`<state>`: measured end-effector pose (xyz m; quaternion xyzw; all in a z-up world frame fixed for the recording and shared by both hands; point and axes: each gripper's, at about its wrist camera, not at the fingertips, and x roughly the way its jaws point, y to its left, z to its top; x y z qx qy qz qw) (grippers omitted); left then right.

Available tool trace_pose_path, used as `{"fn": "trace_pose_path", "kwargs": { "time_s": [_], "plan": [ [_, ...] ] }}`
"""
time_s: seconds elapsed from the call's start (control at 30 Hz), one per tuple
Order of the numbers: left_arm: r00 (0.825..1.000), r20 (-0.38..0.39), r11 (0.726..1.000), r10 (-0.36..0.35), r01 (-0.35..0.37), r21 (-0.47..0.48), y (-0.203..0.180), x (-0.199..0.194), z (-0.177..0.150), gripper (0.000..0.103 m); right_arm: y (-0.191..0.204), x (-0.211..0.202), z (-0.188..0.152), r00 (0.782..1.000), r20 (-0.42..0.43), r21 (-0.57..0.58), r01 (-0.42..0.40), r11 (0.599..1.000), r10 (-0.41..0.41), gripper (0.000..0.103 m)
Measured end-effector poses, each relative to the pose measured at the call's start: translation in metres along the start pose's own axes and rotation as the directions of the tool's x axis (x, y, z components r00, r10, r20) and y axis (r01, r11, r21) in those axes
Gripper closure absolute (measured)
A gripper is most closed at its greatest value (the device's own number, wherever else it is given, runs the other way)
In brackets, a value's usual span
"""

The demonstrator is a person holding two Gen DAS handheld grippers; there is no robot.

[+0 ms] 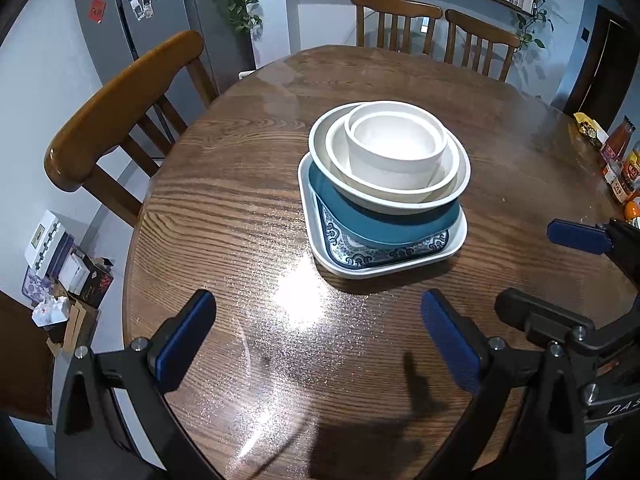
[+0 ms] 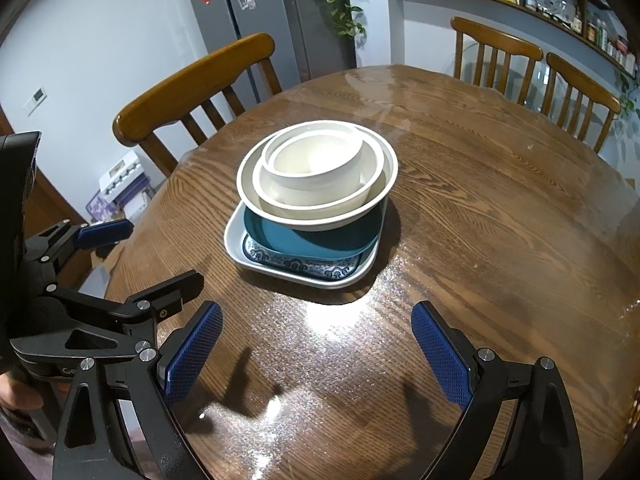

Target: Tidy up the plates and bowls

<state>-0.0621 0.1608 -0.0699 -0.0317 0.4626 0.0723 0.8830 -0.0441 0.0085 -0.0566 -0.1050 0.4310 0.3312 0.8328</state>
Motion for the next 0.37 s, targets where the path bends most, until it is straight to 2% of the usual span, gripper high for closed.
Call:
{"fn": "trace_pose_path", "kwargs": {
  "time_s": [0.37],
  "plan": [
    [1.0,-0.008,1.0,0.001,-0.001,-0.005,0.0036,0.0034,0.0011,0.001,0.0014,0.0019,-0.0002,1.0,-0.003,-0.001,-0.002,1.0,0.002,0.008]
  ]
}}
